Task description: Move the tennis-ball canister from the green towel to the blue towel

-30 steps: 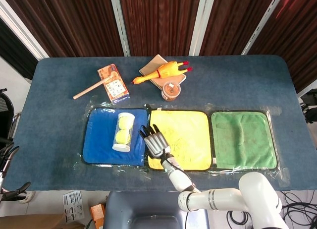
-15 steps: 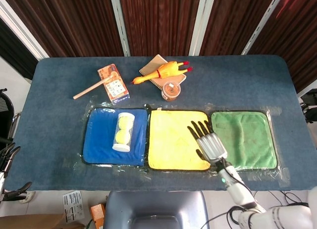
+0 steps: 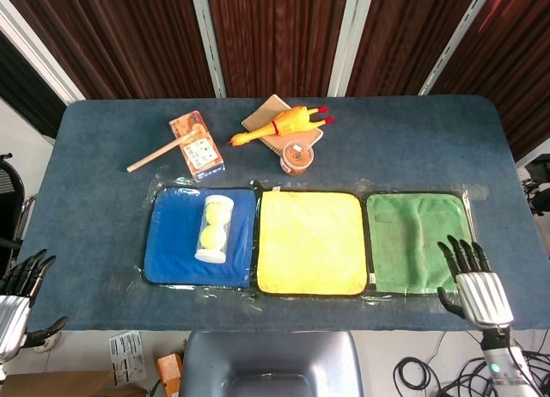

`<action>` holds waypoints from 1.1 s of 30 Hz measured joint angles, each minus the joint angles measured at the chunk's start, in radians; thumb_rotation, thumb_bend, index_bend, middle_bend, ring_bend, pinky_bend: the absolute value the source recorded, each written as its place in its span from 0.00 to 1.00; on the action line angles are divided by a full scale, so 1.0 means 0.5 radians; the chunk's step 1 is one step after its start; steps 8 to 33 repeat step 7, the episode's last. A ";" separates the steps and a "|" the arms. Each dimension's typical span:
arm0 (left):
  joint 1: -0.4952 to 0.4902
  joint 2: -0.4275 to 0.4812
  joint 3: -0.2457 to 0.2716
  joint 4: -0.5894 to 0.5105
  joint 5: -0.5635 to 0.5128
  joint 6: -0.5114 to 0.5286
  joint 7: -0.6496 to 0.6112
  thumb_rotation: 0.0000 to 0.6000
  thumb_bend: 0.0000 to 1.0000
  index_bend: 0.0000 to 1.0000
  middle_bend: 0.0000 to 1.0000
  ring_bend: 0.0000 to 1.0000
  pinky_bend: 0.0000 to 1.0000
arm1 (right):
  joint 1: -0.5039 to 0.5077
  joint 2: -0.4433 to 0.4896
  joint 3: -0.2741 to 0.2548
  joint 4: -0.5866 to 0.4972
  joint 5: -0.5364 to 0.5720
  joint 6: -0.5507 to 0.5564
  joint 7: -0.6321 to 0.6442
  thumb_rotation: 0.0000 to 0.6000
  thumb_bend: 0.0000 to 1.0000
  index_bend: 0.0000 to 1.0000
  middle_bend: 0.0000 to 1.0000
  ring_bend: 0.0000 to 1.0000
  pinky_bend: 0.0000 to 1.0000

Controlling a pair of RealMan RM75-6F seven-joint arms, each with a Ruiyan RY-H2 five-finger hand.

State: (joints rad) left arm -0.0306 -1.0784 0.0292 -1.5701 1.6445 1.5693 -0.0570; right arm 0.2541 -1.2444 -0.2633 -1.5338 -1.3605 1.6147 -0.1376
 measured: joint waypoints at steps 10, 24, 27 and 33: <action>-0.014 0.008 0.000 -0.010 -0.005 -0.018 -0.008 1.00 0.03 0.00 0.01 0.06 0.14 | -0.078 0.017 0.075 0.018 -0.106 -0.030 -0.019 1.00 0.31 0.00 0.02 0.00 0.00; -0.014 0.008 0.000 -0.010 -0.005 -0.018 -0.008 1.00 0.03 0.00 0.01 0.06 0.14 | -0.078 0.017 0.075 0.018 -0.106 -0.030 -0.019 1.00 0.31 0.00 0.02 0.00 0.00; -0.014 0.008 0.000 -0.010 -0.005 -0.018 -0.008 1.00 0.03 0.00 0.01 0.06 0.14 | -0.078 0.017 0.075 0.018 -0.106 -0.030 -0.019 1.00 0.31 0.00 0.02 0.00 0.00; -0.014 0.008 0.000 -0.010 -0.005 -0.018 -0.008 1.00 0.03 0.00 0.01 0.06 0.14 | -0.078 0.017 0.075 0.018 -0.106 -0.030 -0.019 1.00 0.31 0.00 0.02 0.00 0.00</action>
